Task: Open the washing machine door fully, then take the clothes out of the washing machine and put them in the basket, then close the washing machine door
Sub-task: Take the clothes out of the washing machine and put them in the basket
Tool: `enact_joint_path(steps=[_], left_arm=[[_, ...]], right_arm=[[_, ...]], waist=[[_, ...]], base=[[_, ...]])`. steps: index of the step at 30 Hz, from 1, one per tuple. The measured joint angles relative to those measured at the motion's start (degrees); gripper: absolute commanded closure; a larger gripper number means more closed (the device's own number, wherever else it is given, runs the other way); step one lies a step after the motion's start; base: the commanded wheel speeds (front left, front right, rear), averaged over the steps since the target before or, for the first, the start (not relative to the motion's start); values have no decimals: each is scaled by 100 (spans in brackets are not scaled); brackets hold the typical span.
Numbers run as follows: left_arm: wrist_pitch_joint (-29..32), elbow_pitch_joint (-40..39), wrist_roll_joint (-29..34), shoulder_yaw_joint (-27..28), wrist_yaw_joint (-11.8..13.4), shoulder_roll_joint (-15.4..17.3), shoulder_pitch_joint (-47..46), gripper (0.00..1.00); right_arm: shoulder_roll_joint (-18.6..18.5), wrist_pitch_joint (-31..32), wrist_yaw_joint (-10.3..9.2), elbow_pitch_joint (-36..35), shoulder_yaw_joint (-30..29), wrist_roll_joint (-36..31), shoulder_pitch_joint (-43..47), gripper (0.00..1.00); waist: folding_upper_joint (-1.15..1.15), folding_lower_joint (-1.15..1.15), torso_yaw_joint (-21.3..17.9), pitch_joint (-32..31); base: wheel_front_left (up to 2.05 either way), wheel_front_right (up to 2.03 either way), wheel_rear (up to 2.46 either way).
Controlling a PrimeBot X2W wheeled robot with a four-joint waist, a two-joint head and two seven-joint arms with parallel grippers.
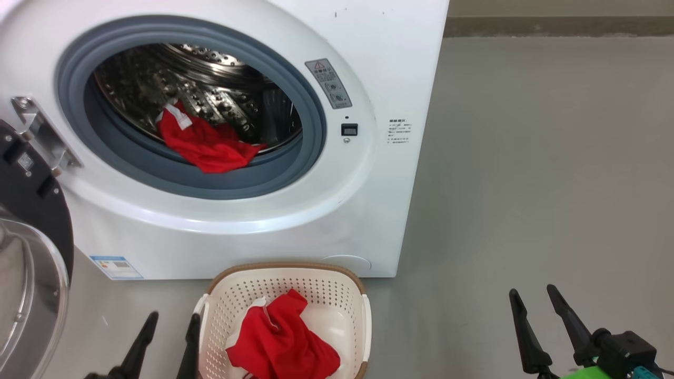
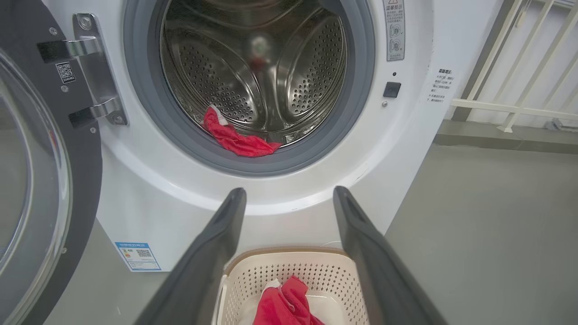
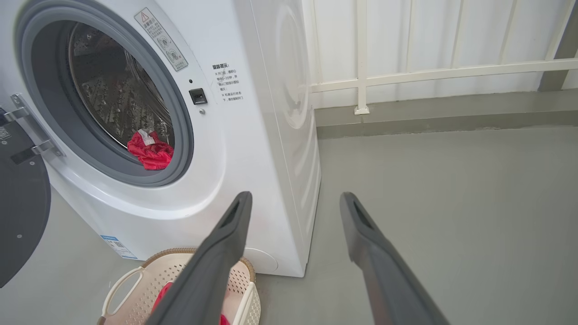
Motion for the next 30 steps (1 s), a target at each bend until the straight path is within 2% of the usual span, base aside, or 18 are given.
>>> enact_joint_path(steps=[20,25,30], left_arm=[[0,-187,-1,141,0,-152,91,0],[0,110,-42,40,0,-71,-376,0],[0,804,-69,-190,0,192,-1426,0]], right_arm=[[-8,0,0,-60,-55,1,54,0],[1,0,0,-74,-40,-7,-40,0],[16,0,0,-133,10,-48,-391,0]], waist=[[0,0,3,203],[0,0,-19,393],[0,0,-37,727]], base=[[0,0,0],[0,0,0],[0,0,0]])
